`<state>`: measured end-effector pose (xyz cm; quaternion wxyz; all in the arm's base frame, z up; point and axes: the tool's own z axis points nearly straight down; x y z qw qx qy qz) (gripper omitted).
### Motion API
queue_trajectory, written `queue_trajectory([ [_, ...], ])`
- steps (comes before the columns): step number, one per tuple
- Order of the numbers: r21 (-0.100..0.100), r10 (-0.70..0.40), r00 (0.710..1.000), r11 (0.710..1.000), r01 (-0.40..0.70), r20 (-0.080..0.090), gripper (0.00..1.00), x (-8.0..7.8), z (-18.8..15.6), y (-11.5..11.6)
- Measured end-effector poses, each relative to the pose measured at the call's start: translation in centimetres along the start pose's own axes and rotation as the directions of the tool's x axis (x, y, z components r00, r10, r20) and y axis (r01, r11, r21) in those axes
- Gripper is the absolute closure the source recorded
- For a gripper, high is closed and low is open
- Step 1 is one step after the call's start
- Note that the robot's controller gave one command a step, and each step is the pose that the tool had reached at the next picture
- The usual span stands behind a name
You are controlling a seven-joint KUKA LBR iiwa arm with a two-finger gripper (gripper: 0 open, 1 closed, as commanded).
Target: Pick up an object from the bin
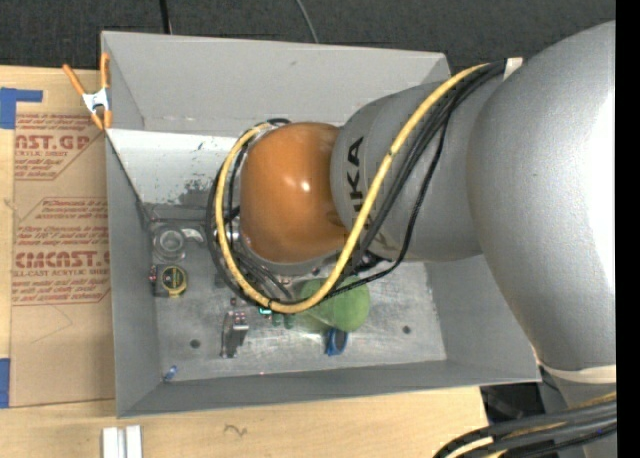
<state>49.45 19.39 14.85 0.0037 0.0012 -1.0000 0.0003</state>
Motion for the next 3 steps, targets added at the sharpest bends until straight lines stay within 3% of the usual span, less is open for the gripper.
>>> queue_trajectory([
  [1,0.0,0.067,0.998,0.998,-0.067,0.007,0.0,-3.5,2.0,-13.5],
  [2,-0.007,0.149,0.989,0.989,-0.149,0.011,0.0,-3.9,7.7,-17.9],
  [3,-0.007,0.143,0.99,0.99,-0.143,0.017,1.0,-4.1,7.3,-17.8],
])
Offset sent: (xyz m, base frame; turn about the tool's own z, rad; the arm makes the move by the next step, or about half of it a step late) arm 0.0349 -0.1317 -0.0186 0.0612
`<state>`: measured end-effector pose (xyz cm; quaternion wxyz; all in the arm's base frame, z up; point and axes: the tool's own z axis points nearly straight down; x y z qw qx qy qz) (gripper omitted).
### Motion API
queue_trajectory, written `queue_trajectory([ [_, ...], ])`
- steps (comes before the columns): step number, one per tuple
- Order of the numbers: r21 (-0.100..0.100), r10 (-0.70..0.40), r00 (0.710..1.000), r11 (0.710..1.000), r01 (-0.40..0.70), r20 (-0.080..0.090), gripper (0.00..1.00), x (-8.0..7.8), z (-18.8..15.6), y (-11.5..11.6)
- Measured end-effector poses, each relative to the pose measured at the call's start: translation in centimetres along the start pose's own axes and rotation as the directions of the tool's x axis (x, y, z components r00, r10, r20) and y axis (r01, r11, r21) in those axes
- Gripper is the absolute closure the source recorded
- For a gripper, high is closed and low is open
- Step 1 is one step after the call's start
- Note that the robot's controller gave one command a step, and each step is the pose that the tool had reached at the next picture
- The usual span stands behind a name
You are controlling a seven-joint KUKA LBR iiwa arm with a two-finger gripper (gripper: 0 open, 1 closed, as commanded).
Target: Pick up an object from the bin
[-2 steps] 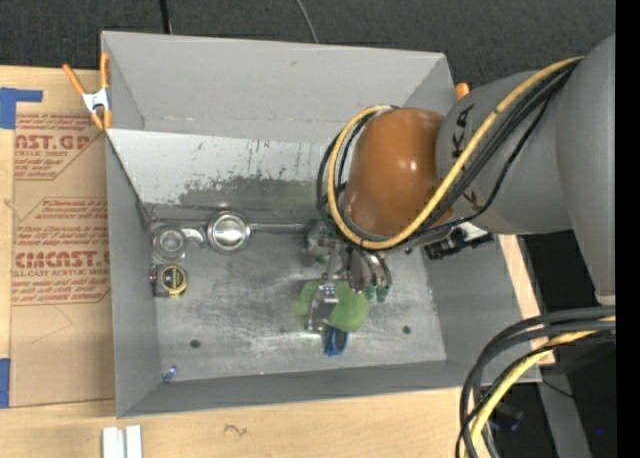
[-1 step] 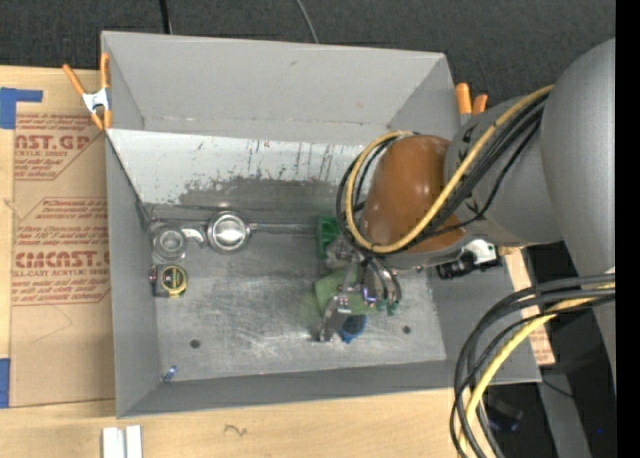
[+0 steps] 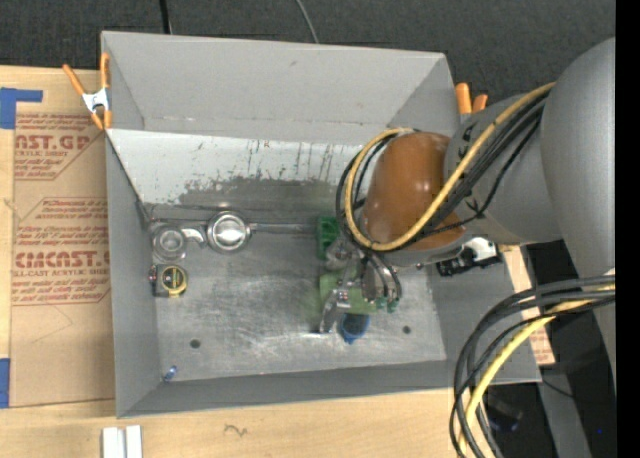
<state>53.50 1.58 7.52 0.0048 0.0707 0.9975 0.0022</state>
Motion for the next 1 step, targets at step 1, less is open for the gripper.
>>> queue_trajectory([
  [1,0.003,-0.087,0.996,0.996,0.087,-0.009,1.0,-0.73,-0.08,0.17],
])
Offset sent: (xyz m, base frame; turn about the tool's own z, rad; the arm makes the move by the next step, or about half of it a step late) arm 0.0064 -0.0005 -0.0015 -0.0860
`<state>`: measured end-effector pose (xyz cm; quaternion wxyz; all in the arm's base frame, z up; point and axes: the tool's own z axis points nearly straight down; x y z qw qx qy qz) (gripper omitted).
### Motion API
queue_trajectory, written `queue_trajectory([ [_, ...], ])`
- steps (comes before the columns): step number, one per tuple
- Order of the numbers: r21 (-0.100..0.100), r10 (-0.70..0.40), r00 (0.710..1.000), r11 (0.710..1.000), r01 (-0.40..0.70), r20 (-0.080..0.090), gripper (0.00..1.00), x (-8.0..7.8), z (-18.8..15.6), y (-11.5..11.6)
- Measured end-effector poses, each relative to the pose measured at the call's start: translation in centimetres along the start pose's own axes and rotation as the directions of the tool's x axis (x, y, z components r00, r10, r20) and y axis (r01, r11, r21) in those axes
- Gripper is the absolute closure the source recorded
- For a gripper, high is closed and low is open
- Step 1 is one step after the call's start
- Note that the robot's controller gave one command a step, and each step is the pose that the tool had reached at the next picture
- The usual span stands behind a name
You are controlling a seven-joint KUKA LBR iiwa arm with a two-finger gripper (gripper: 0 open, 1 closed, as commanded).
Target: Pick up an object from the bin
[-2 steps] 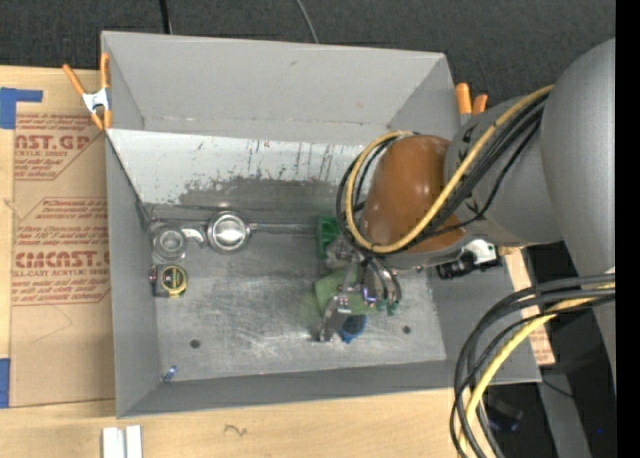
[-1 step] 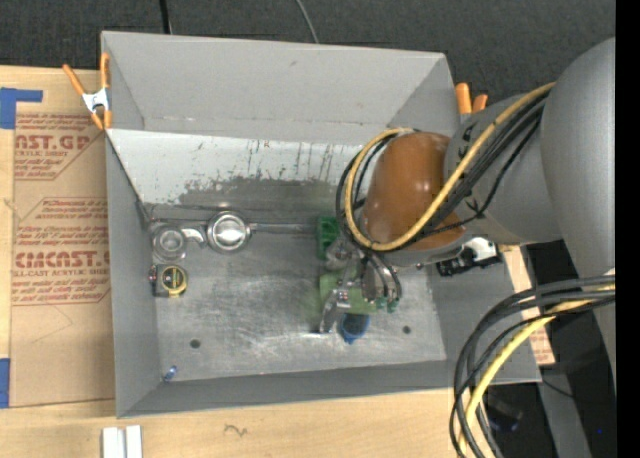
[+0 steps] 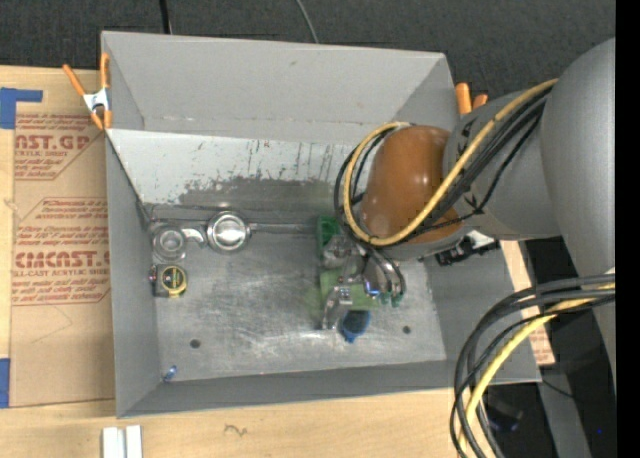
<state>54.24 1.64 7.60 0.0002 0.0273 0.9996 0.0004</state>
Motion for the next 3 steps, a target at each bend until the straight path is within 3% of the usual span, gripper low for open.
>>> queue_trajectory([
  [1,-0.001,0.006,1.0,1.0,-0.006,0.002,1.0,0.3,-1.9,0.4],
  [3,-0.003,-0.069,0.998,0.998,0.069,0.002,1.0,-0.7,-0.1,0.8],
])
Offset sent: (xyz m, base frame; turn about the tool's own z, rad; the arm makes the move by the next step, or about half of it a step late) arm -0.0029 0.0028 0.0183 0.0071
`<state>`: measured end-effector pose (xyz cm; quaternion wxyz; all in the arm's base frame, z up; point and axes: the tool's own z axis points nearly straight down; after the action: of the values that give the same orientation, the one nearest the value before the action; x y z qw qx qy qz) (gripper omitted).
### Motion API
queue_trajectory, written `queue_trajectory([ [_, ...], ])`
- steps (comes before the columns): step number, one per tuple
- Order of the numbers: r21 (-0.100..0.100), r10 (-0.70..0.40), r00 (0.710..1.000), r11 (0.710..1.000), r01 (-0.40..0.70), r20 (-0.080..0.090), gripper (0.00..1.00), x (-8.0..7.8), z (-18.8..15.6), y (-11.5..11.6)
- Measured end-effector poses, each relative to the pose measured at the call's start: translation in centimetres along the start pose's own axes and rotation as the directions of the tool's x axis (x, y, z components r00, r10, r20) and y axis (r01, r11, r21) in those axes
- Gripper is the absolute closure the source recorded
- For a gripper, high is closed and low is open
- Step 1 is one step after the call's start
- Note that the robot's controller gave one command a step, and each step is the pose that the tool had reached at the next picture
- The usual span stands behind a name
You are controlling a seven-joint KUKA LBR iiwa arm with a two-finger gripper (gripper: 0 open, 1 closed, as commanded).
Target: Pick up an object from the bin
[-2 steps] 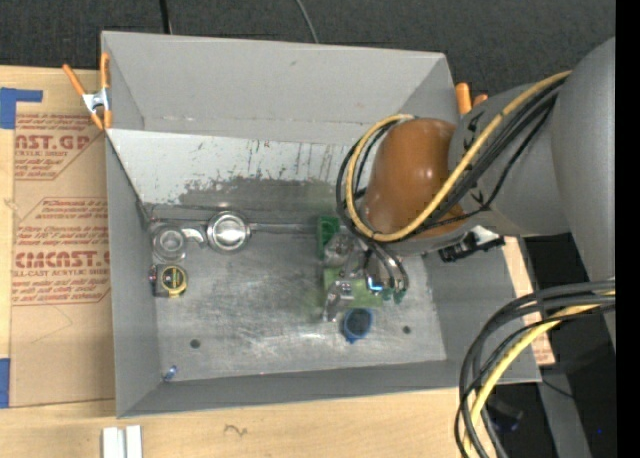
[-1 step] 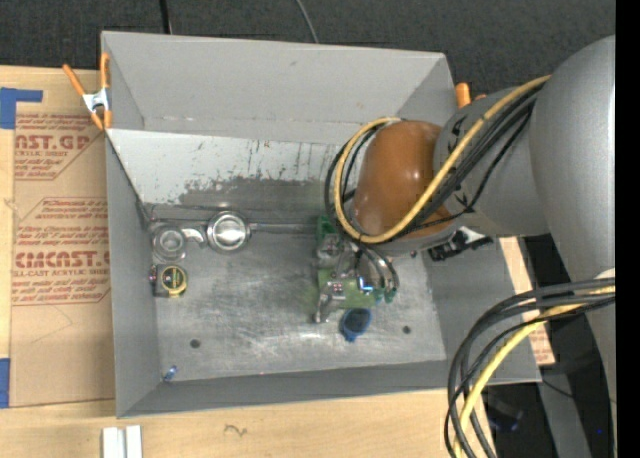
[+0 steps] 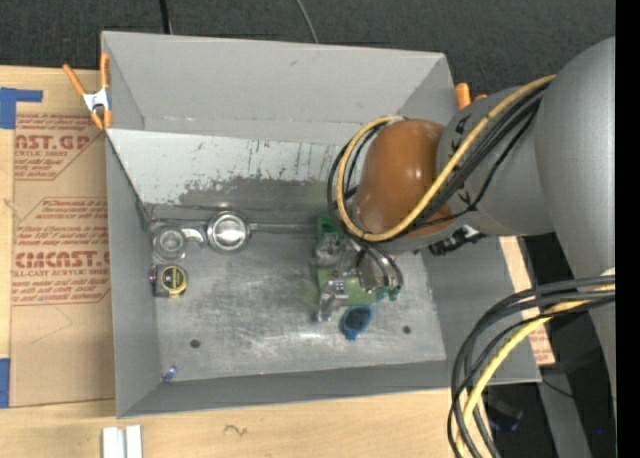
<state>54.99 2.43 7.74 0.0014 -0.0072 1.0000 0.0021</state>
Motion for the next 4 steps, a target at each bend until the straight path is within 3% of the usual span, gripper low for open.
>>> queue_trajectory([
  [1,0.009,-0.012,1.0,1.0,0.012,-0.006,1.0,-0.4,0.0,0.4],
  [2,-0.006,-0.114,0.993,0.994,0.113,-0.027,1.0,-2.4,0.1,-0.5],
  [3,-0.001,-0.113,0.993,0.994,0.113,0.018,1.0,0.2,0.0,-5.5],
  [4,0.0,-0.288,0.958,0.958,0.288,-0.009,1.0,-2.7,0.1,-5.8],
])
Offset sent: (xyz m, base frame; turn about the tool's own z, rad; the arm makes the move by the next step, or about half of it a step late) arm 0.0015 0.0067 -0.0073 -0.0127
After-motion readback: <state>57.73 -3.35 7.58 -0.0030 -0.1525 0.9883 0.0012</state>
